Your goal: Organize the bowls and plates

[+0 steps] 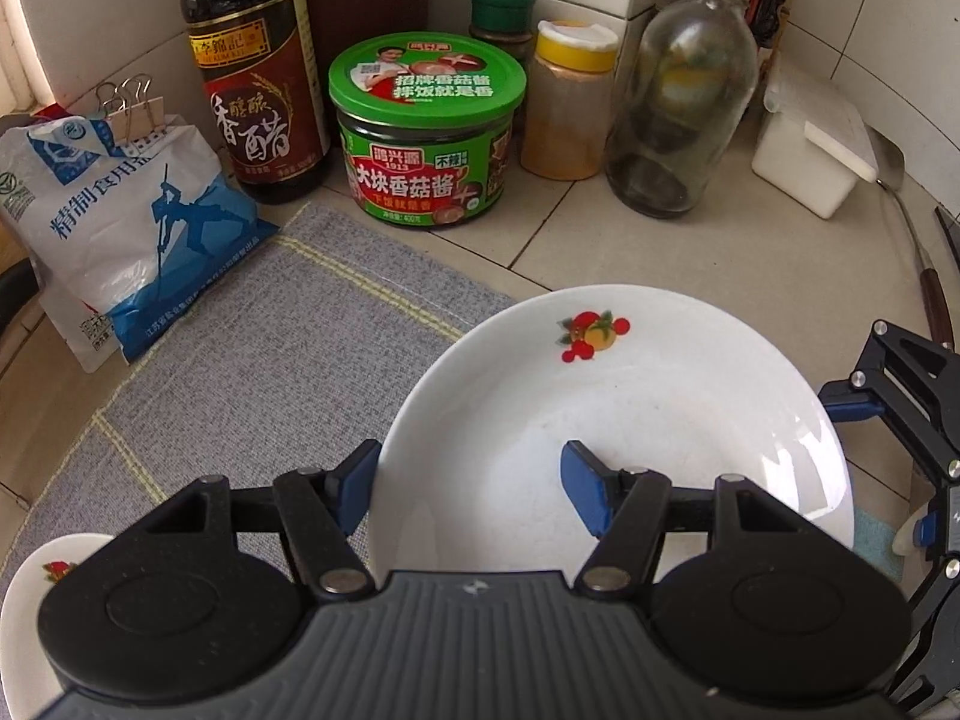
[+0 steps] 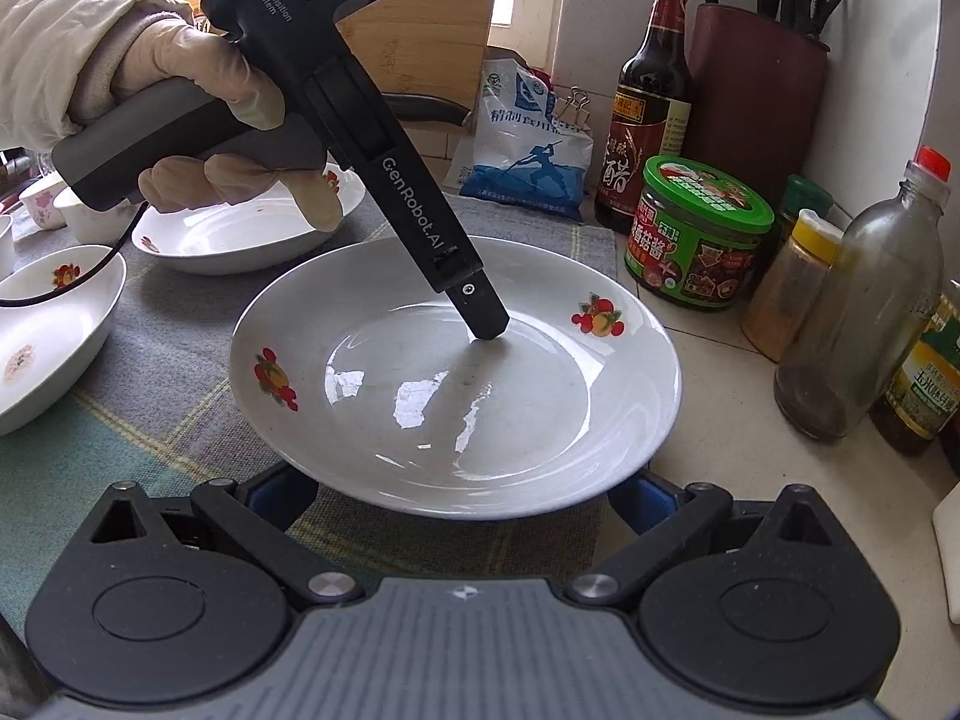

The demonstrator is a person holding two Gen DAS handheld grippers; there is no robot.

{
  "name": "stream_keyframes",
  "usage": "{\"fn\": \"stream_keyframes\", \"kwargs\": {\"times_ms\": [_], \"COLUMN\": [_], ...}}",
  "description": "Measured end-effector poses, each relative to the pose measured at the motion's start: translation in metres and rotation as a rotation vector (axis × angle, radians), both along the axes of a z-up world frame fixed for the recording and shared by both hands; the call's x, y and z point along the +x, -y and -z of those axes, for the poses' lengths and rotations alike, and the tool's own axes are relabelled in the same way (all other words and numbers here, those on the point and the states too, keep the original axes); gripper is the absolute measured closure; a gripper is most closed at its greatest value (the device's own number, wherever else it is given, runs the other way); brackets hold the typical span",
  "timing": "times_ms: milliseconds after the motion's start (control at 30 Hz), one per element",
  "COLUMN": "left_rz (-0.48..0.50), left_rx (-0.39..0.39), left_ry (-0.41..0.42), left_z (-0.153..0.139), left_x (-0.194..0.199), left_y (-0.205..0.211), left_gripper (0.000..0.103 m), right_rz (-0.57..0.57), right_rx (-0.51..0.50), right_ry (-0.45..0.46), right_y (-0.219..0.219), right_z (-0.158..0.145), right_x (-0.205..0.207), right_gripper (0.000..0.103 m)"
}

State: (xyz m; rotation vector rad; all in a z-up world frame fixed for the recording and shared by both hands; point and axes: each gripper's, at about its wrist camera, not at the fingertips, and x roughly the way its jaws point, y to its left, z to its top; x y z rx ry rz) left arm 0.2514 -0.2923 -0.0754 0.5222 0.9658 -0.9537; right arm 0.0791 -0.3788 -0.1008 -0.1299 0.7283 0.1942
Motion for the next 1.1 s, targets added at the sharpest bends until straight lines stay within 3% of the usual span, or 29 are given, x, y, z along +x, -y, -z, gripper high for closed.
{"fn": "stream_keyframes", "kwargs": {"times_ms": [367,500,600,767,900,1100], "left_rz": [0.009,0.006,0.002,-0.021,-0.054,-0.088], "left_rx": [-0.006,-0.012,-0.016,-0.046,-0.087,-0.118], "left_ry": [0.008,0.024,0.063,0.123,0.153,0.223], "left_z": [0.002,-0.003,-0.012,-0.038,-0.059,-0.080], "left_x": [0.002,-0.002,-0.010,-0.027,-0.048,-0.094], "left_y": [0.002,-0.002,-0.009,-0.034,-0.066,-0.121], "left_gripper": [0.040,0.030,0.028,0.028,0.017,0.017], "right_rz": [0.008,0.018,0.032,0.092,0.128,0.092], "right_rx": [-0.015,0.020,0.026,0.042,0.041,0.034], "right_ry": [-0.016,-0.026,-0.031,-0.035,-0.028,-0.022], "right_y": [0.003,0.004,0.003,-0.002,-0.012,-0.046], "right_z": [0.007,0.007,0.006,-0.004,-0.013,-0.025], "right_x": [0.006,0.004,0.002,-0.009,-0.022,-0.044], "right_gripper": [0.000,0.000,0.000,0.000,0.000,0.000]}}
